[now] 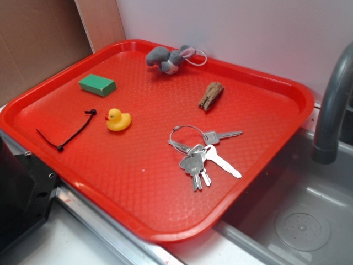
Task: Grab the gray animal.
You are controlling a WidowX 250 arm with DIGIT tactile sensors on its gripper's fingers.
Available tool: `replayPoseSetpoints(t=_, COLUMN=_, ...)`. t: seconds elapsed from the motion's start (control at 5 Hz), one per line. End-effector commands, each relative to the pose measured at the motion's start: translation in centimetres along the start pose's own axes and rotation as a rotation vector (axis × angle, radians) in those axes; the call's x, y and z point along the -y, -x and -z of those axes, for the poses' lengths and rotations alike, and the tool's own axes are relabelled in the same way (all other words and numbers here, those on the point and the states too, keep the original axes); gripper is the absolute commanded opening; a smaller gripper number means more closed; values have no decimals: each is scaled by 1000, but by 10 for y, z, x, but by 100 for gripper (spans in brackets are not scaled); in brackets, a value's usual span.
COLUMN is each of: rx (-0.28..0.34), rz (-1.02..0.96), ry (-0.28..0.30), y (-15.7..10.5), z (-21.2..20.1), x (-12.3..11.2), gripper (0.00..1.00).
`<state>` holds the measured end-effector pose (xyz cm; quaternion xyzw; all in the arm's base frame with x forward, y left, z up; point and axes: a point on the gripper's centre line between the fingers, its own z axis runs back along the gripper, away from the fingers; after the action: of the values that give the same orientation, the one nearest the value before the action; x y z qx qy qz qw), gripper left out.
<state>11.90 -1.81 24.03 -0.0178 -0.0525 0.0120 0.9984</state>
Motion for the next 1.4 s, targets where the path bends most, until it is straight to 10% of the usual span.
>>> replayPoseSetpoints(t=0.0, rx=-24, rz=-98, ry=33, y=-98, z=3, x=-23, gripper=100)
replayPoseSetpoints(t=0.6, rx=-74, rz=653, ry=50, y=-166, z=109, x=-34, gripper=100)
replayPoseSetpoints(t=1.2, rx=-105, rz=546, ry=1, y=-199, z=158, x=-57, gripper=100)
